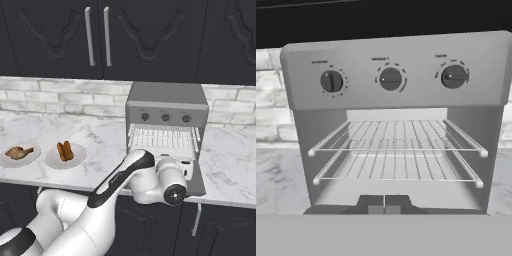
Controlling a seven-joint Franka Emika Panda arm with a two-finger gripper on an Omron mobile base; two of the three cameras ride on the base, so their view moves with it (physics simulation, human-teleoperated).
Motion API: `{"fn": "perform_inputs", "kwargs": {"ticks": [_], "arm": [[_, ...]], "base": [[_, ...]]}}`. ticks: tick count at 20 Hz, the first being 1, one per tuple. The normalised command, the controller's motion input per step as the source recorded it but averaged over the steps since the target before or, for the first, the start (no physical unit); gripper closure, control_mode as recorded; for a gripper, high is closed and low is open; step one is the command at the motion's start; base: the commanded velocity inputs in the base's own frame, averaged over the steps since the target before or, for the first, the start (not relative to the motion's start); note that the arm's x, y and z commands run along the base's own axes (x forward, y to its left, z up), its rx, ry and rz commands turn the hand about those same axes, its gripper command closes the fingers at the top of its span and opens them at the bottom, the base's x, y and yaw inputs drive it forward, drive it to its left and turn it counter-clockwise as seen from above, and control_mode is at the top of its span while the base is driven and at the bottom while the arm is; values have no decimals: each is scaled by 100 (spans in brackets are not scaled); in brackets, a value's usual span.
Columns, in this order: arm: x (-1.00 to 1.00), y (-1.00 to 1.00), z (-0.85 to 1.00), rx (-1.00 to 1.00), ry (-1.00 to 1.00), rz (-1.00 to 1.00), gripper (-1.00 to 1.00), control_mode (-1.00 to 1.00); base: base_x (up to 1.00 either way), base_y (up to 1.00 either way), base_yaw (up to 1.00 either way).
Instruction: Open the toaster oven door. Place the hotdog bun on the top rack in the toaster oven and place the chicken drumstick on the bottom rack.
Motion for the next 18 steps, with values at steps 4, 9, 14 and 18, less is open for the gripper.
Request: {"fn": "perform_inputs", "kwargs": {"ticks": [4,9,14,18], "arm": [[15,2,0,0,-15,0,100,-100],[33,4,0,-4,-3,0,100,-100],[28,3,-1,-8,0,0,100,-100],[19,0,-10,-8,0,0,100,-100]], "base": [[0,0,0],[0,0,0],[0,0,0],[0,0,0]]}}
